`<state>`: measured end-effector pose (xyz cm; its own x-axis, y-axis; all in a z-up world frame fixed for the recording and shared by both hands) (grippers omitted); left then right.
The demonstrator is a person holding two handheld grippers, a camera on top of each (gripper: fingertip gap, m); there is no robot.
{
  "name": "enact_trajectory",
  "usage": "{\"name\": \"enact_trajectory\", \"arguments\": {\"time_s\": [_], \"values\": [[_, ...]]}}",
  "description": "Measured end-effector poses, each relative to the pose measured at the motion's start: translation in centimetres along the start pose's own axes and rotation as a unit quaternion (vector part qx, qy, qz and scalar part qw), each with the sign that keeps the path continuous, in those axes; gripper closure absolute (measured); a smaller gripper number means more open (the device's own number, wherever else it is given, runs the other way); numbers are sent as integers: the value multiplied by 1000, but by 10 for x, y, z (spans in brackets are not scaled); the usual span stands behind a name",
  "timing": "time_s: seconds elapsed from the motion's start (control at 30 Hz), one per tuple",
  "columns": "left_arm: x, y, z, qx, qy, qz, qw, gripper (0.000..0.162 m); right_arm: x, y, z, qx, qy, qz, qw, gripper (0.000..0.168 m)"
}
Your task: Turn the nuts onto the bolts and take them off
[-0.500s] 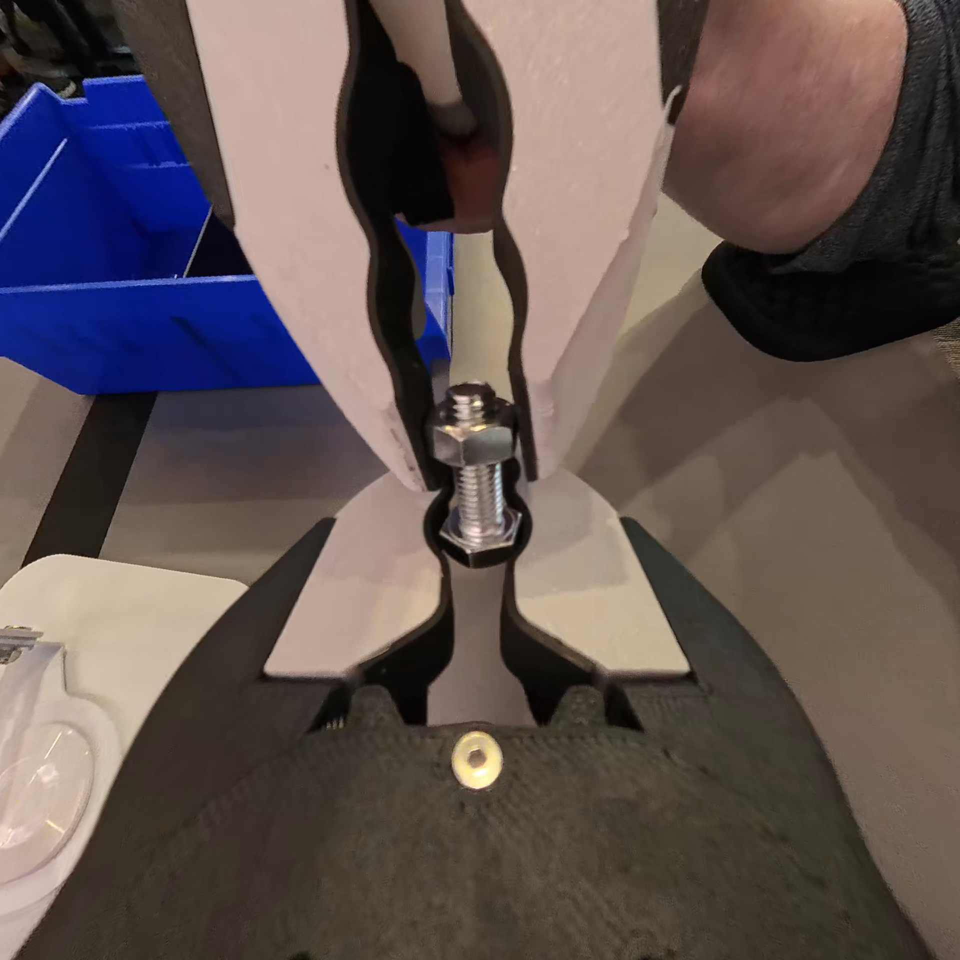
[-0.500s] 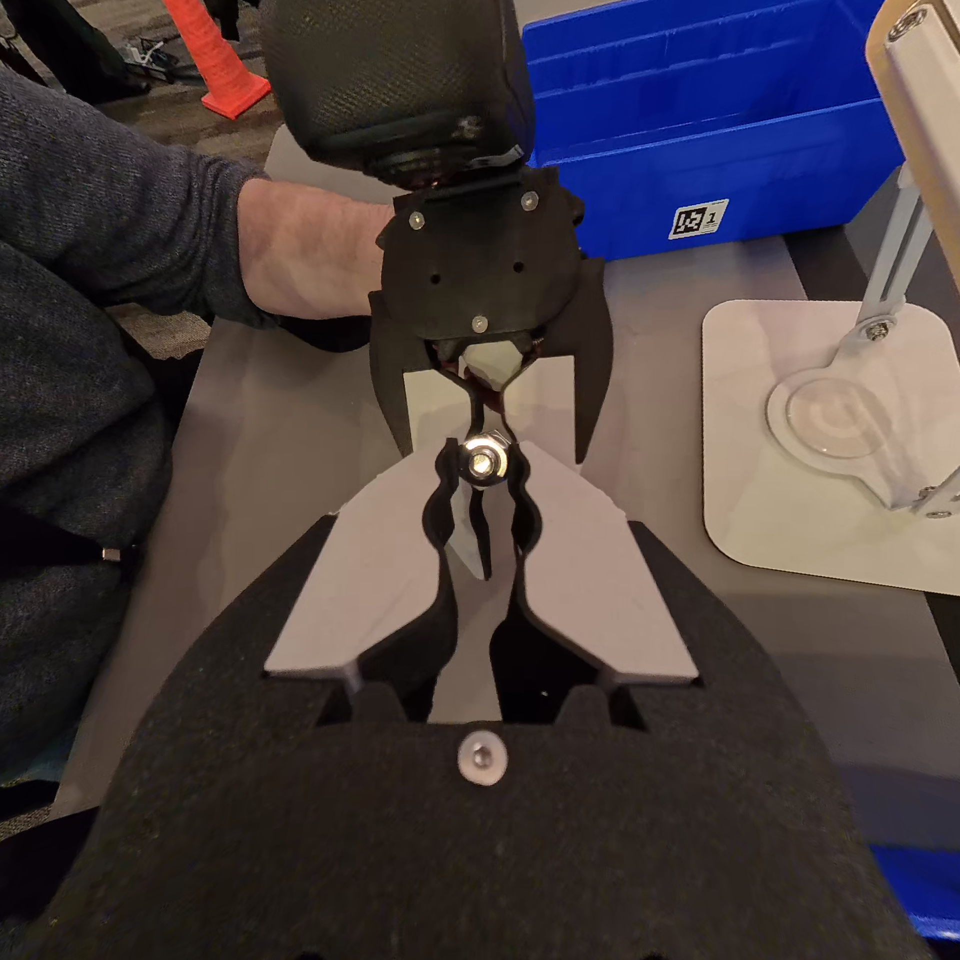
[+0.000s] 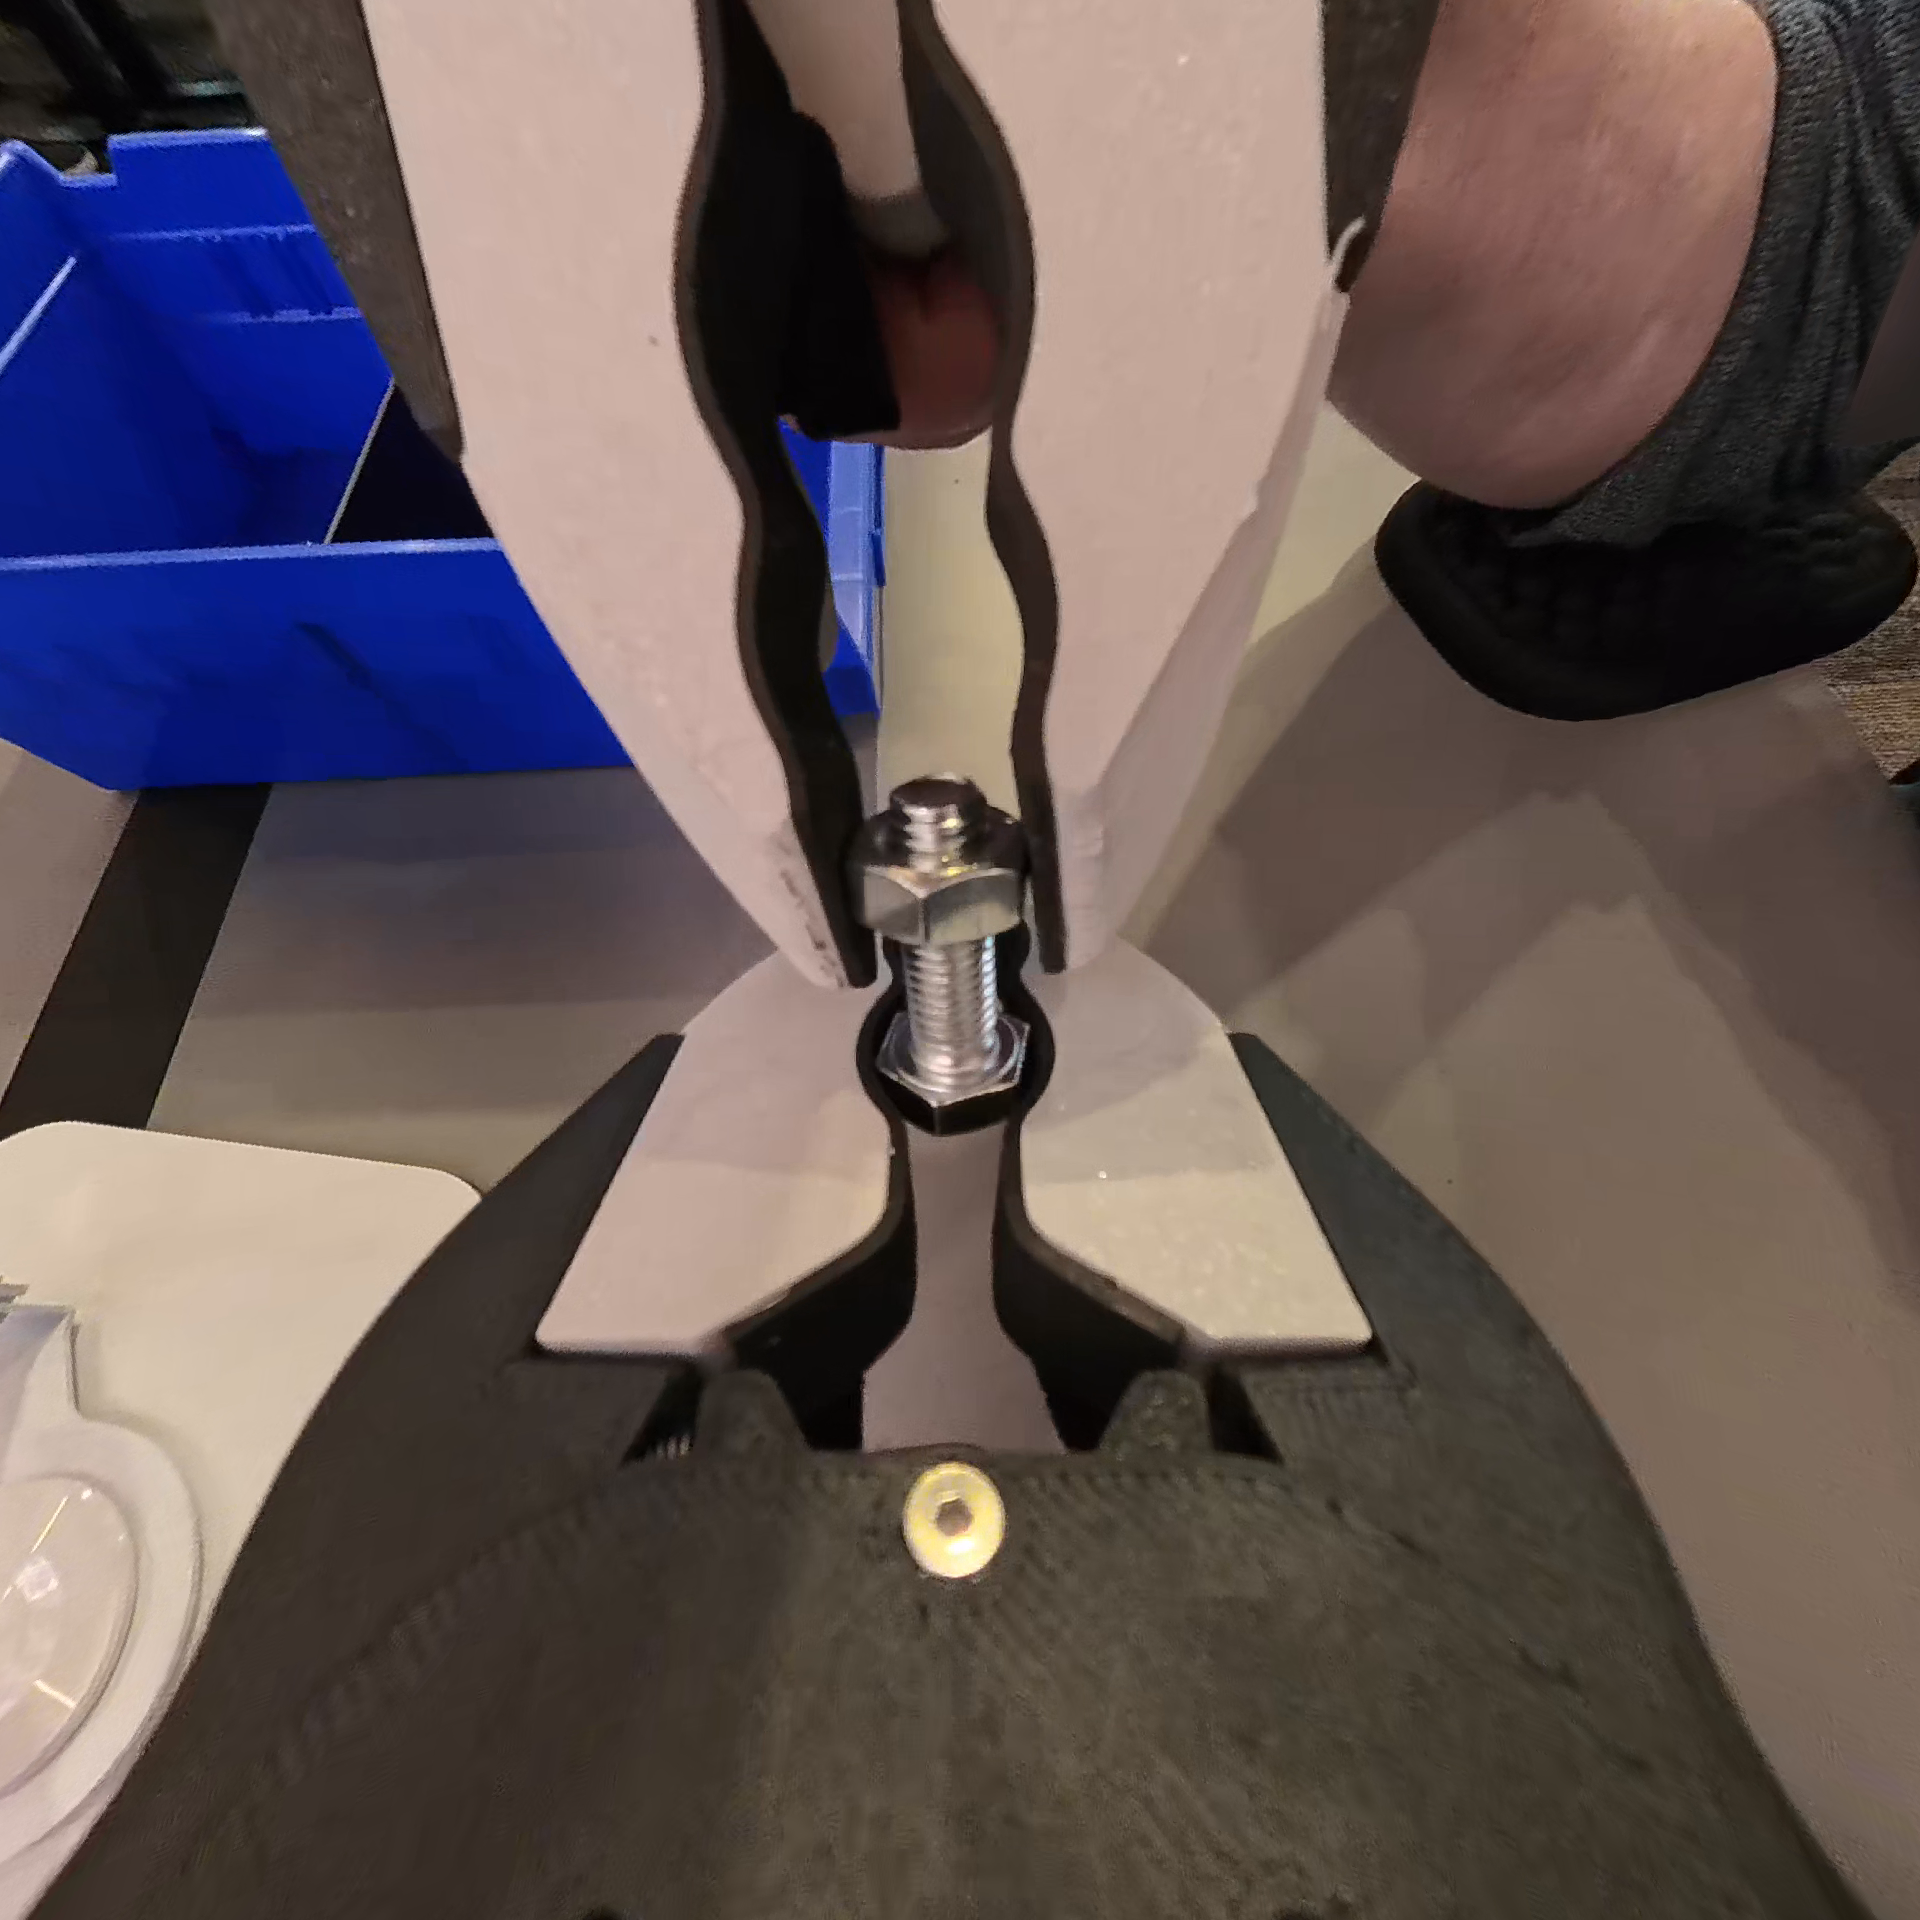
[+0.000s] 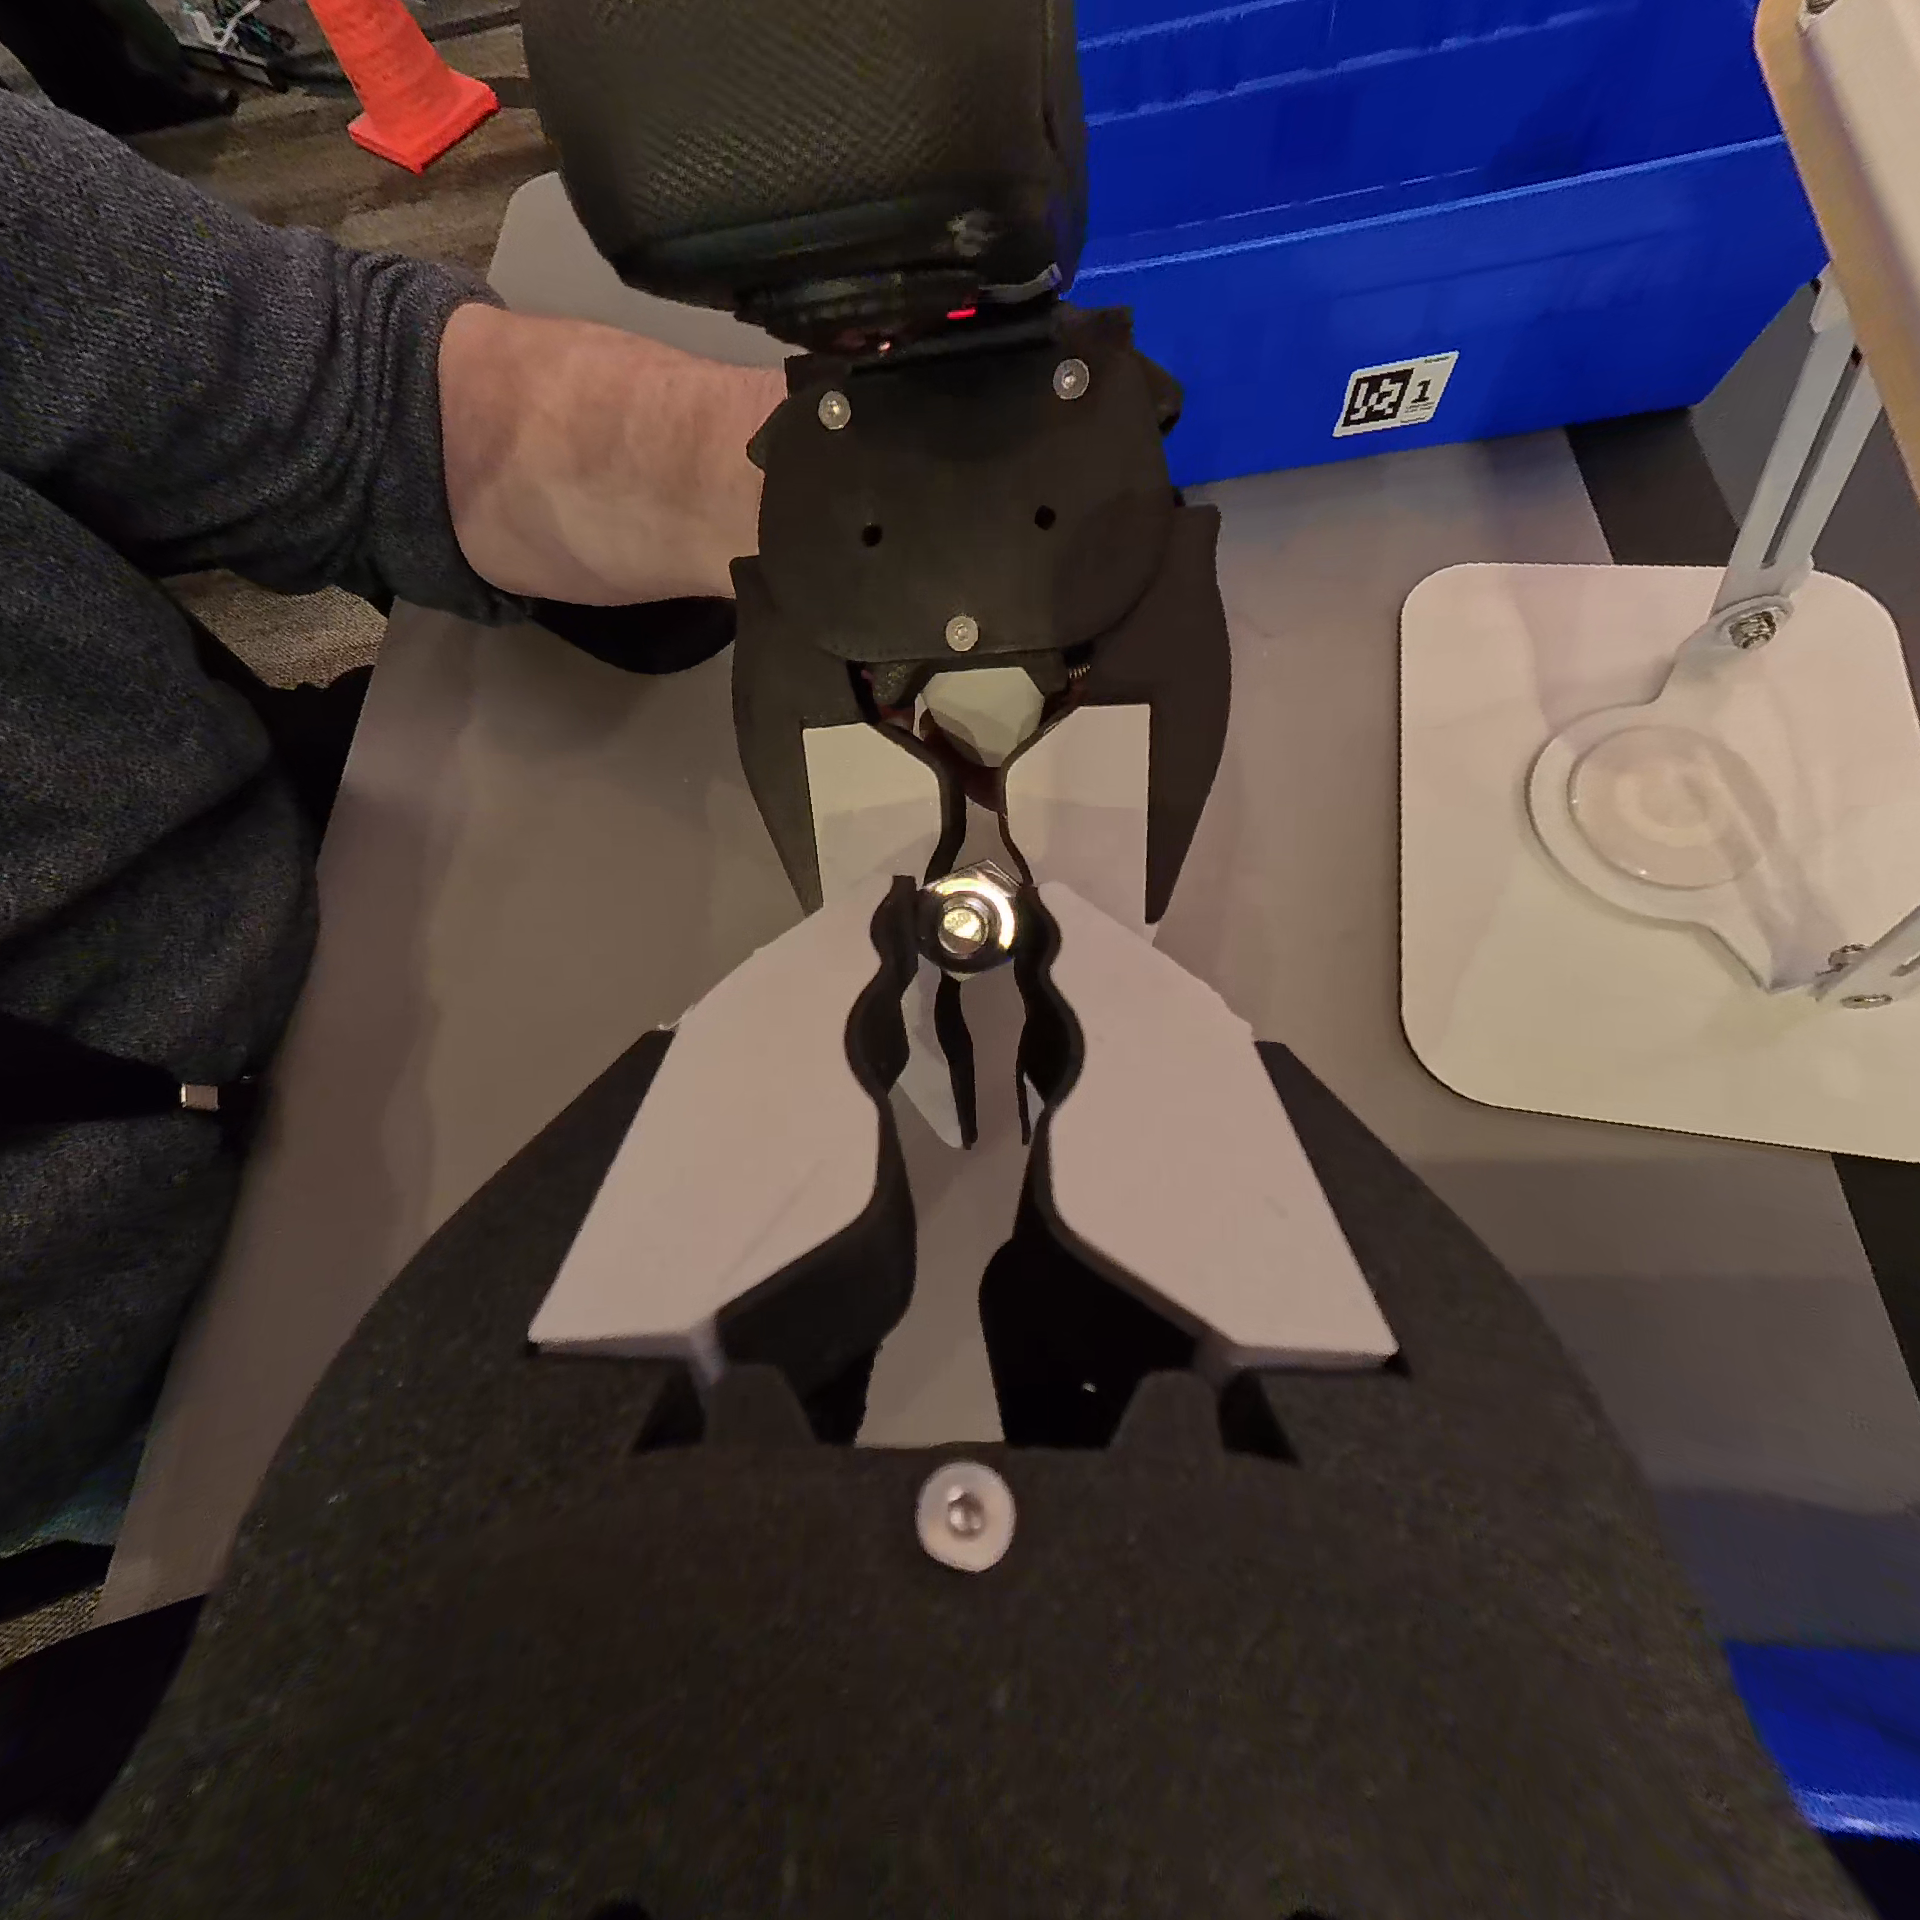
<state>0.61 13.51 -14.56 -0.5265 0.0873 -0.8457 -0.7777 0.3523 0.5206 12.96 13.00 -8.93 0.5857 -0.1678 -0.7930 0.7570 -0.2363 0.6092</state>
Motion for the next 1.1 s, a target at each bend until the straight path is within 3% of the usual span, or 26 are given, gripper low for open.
{"name": "enact_trajectory", "arguments": {"time_s": [0.47, 0.7, 0.8, 0.87, 1.1], "values": [[3, 1, 3, 41, 14, -51, 998, 151, -3, 1, 3, 15, 22, -6, 1000, 150], [4, -1, 3, 26, 4, -31, 999, 152, -2, -1, 4, 23, 27, -3, 999, 150], [5, 0, 3, 13, -1, -15, 1000, 152, -2, 0, 2, 36, 26, 1, 999, 134], [5, 0, 3, 3, -9, -6, 1000, 152, -2, 3, 2, 46, 35, -1, 998, 135], [12, 0, 3, 75, 0, -27, 997, 152, -8, 19, 13, 97, 127, 12, 987, 135]]}}
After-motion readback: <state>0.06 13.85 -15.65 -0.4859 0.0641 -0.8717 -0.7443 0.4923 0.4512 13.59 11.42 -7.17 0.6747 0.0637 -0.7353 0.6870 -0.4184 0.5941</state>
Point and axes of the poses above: each gripper's, where its closed fingertips meet, y back along the fingers, x out of its underside, z = x × y across the jaws, the point moved 10 cm from there along y, back along the fingers, and after that the axes turned 15 degrees about x, right-handed, at the moved point
